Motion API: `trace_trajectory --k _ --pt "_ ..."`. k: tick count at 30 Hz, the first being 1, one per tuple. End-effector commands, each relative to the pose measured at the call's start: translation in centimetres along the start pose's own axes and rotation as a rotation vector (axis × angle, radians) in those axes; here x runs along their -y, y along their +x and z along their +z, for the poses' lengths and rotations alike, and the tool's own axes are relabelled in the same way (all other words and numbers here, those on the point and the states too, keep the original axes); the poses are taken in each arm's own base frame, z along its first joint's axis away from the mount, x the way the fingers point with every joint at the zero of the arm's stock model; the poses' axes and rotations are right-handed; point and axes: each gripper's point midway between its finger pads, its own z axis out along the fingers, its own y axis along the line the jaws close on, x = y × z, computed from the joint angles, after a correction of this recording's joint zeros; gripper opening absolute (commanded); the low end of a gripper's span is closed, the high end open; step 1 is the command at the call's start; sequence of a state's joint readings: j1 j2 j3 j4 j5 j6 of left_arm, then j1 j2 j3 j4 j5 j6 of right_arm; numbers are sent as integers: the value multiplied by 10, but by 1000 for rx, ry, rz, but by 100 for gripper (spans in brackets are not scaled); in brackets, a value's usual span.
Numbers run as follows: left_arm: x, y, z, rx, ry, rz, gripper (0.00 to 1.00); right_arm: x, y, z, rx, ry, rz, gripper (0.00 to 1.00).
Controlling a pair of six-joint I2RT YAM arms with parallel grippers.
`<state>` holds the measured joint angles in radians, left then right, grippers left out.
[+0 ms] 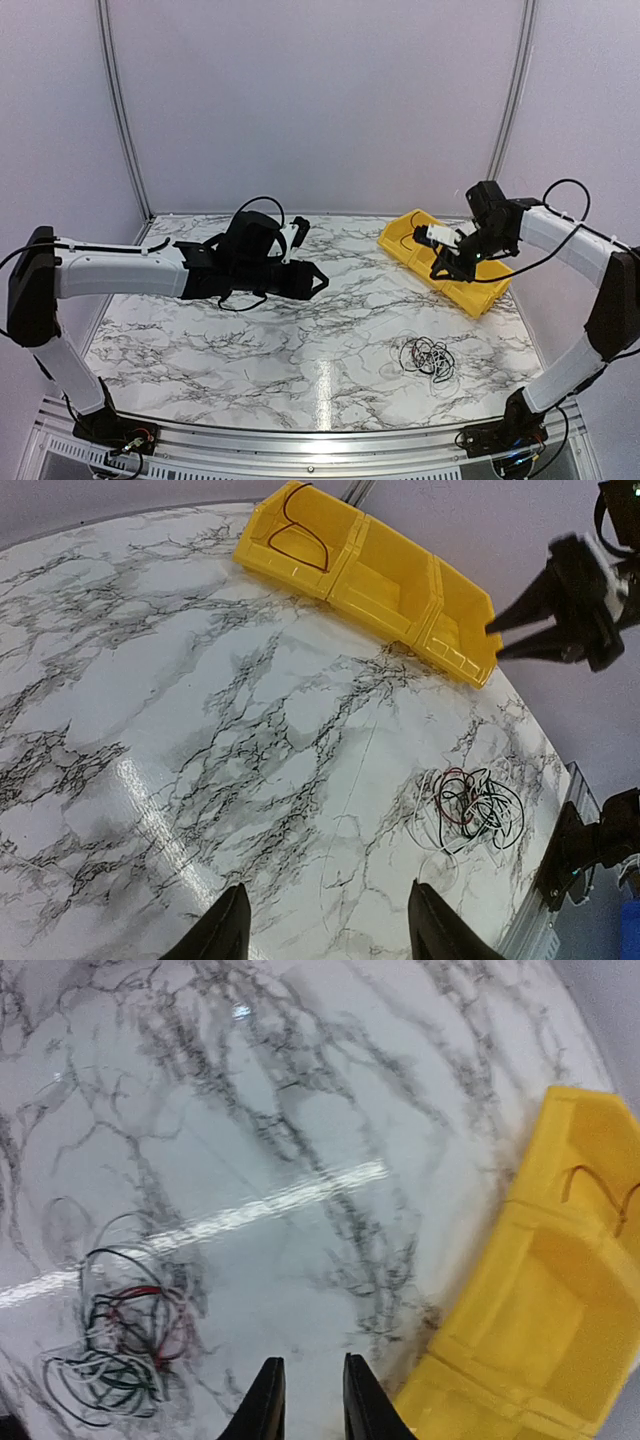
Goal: Untangle the cables
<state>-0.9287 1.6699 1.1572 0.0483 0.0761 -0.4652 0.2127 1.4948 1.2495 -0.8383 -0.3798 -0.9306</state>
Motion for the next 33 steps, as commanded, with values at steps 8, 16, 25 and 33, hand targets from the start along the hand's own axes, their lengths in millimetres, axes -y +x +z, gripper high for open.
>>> trace_trajectory --k 8,16,25,33 --pt "3 5 13 -64 -1 -18 57 -97 59 32 -110 -344 36 28" --pt "-5 9 10 -60 -32 -46 57 -111 66 57 -152 -513 207 38" --pt "-9 14 6 -62 -49 -46 57 -102 70 76 -187 -504 292 36" --pt "-10 15 9 -64 -48 -53 56 -103 71 80 -202 -522 343 20"
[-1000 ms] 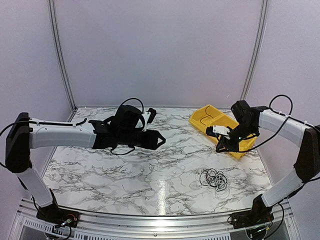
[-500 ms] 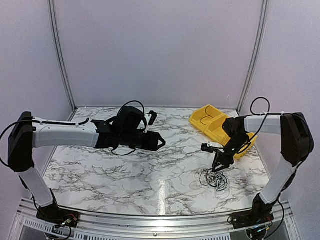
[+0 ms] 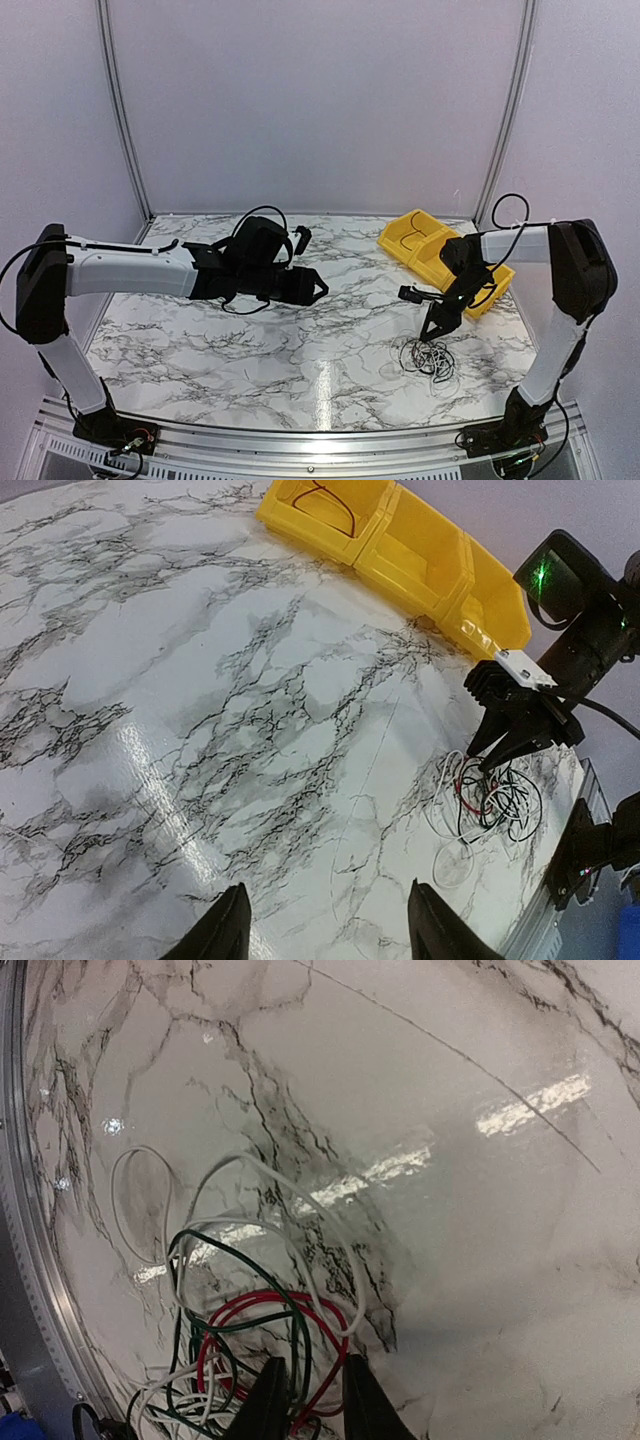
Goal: Untangle the cables
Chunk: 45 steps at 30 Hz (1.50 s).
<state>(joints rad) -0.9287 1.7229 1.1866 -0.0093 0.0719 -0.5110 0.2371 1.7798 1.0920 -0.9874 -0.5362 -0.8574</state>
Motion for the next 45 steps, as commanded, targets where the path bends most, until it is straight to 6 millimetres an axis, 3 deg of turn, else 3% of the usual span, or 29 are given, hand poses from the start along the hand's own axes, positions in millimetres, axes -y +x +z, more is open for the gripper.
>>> trace_trajectory --k 1,8,14,20,27,31,36,40,45 --pt "1 -1 -5 5 -3 -1 56 3 -9 -3 23 -5 27 18" --pt "2 -1 -3 4 3 3 56 0 -23 -19 58 0 27 4" --pt "13 -9 -8 32 48 37 56 -37 -60 -54 153 -62 -52 0" --pt "42 -34 -26 193 146 112 59 -72 -117 -73 220 -49 -211 0" --pt "66 -44 -24 251 181 209 64 -97 -182 -55 237 -68 -328 0" --pt "53 -40 -11 325 167 165 66 -107 -205 -43 265 -148 -314 0" --pt "37 -36 8 379 149 54 62 -103 -228 -50 334 -134 -307 0" --pt "11 -33 16 411 53 -58 59 -93 -231 -43 334 -133 -266 0" --pt "6 -24 18 402 55 -92 61 -90 -235 -43 347 -131 -253 0"
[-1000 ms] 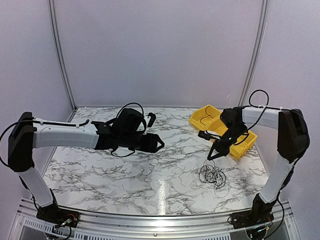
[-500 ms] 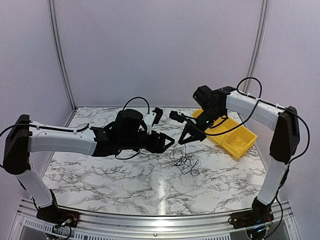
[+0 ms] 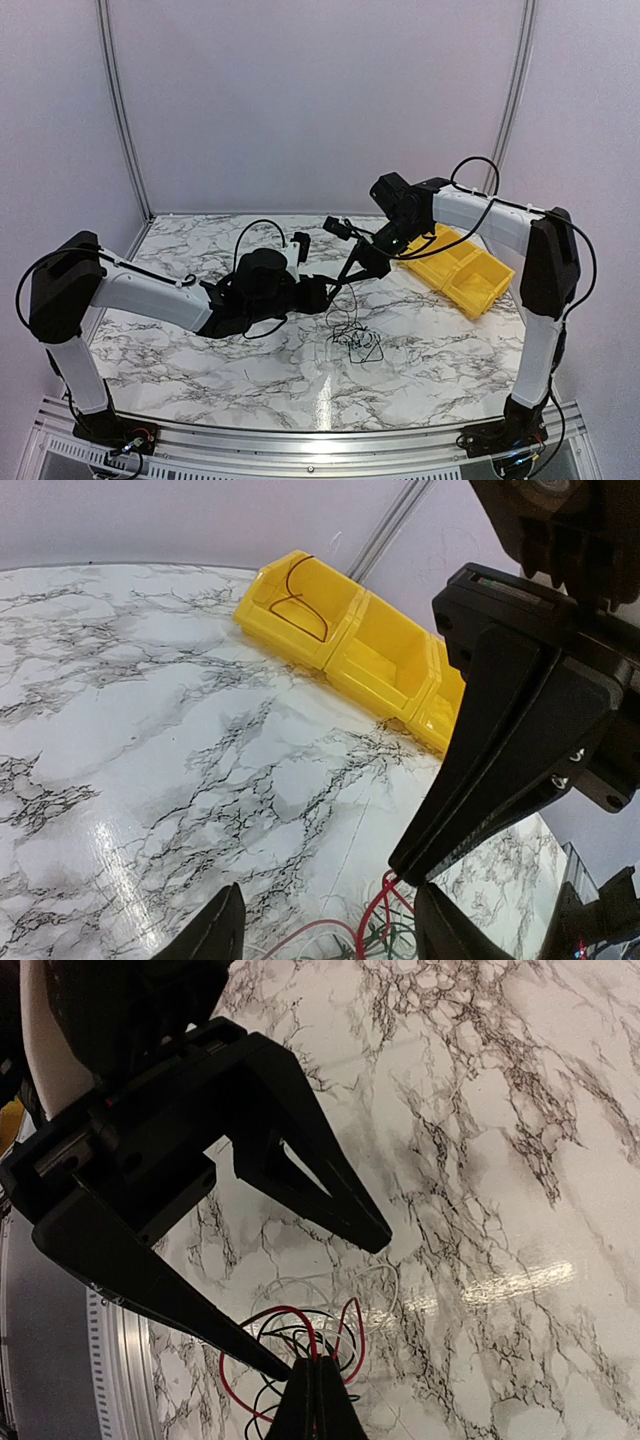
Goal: Untangle the cables
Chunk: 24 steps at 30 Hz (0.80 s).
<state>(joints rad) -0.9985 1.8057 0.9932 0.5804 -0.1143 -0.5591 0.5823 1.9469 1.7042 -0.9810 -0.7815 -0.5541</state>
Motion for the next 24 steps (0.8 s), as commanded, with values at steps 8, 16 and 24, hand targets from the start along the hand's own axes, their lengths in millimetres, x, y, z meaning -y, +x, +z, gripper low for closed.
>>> trace_trajectory --k 8,16,24 --pt "-12 15 38 14 -20 -99 58 -11 -41 -23 113 4 -36 0" --pt "8 61 79 -135 129 -168 46 -40 -80 -70 260 49 -75 0" --pt "0 76 78 -170 128 -175 22 -64 -143 -168 523 157 -134 0"
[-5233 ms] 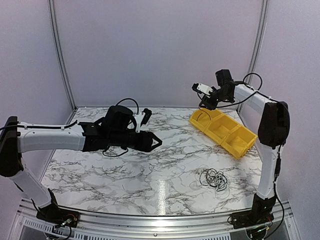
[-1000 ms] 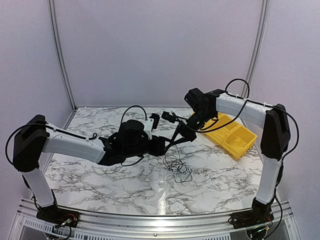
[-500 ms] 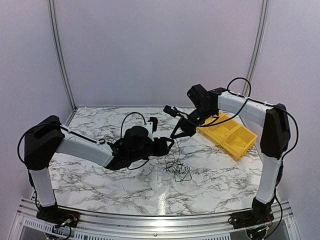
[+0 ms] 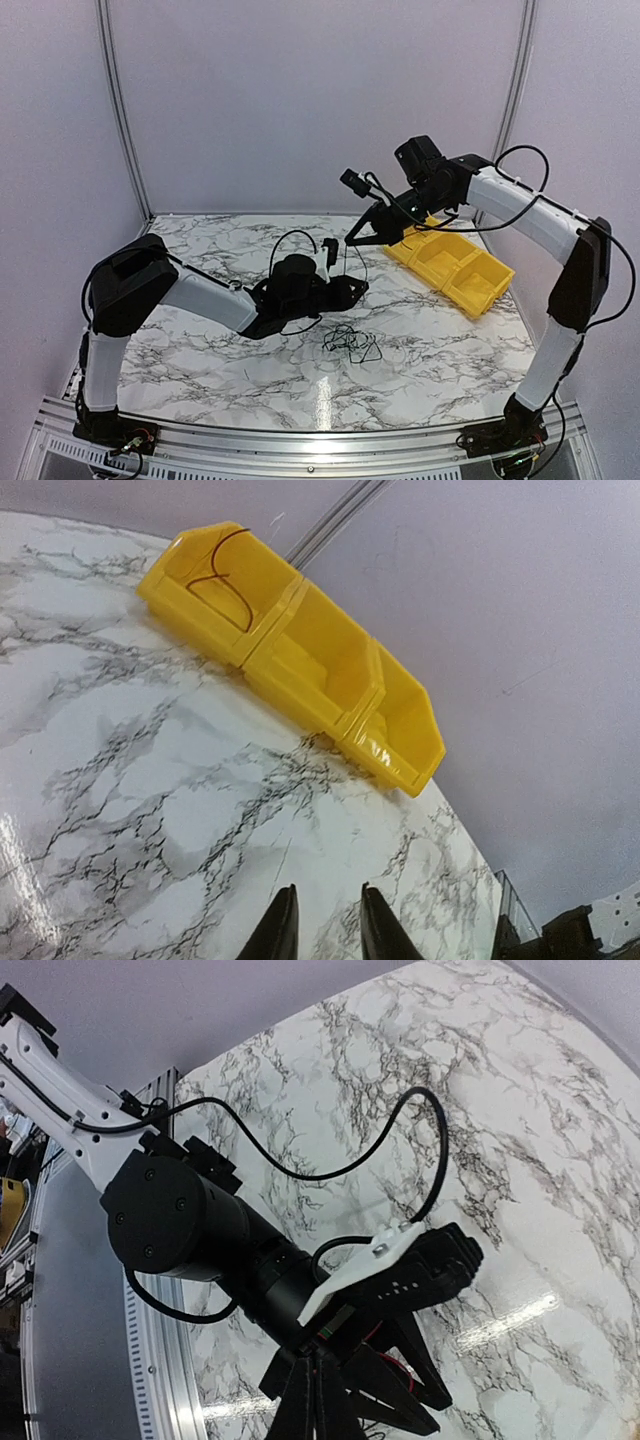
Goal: Untangle the cables
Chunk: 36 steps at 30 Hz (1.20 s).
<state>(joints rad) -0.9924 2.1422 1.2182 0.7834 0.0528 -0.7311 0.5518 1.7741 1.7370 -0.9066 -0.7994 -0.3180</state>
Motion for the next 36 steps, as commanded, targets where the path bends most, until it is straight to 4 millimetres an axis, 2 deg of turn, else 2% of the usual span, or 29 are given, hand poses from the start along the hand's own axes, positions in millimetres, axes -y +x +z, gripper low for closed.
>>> trace_trajectory --k 1,6,8,10,12,17,21,25,28,34,36 --pt "-32 47 -2 -144 -66 -14 21 -34 -116 -99 385 62 -189 0" --pt "-37 63 -2 -196 -54 -33 18 -38 -173 -176 585 195 -260 0" --pt "-39 65 -4 -200 -60 -35 21 -41 -189 -202 640 249 -297 0" --pt "-39 62 -8 -188 -70 -22 29 -45 -198 -218 676 286 -321 0" --pt "-37 58 -11 -177 -72 -1 32 -45 -202 -229 699 315 -332 0" --pt "-36 52 -19 -165 -77 27 30 -34 -199 -236 697 386 -340 0" --pt "-33 39 -30 -129 -93 53 31 -11 -193 -238 678 454 -320 0" --pt "-28 12 -46 -79 -92 23 37 23 -185 -244 654 561 -275 0" --pt "-14 -13 -61 -31 -67 7 45 45 -177 -244 619 625 -262 0" --pt "8 -51 -97 66 -68 62 56 89 -146 -224 502 727 -292 0" --pt "8 -62 -108 98 -107 79 57 105 -133 -219 465 762 -300 0"
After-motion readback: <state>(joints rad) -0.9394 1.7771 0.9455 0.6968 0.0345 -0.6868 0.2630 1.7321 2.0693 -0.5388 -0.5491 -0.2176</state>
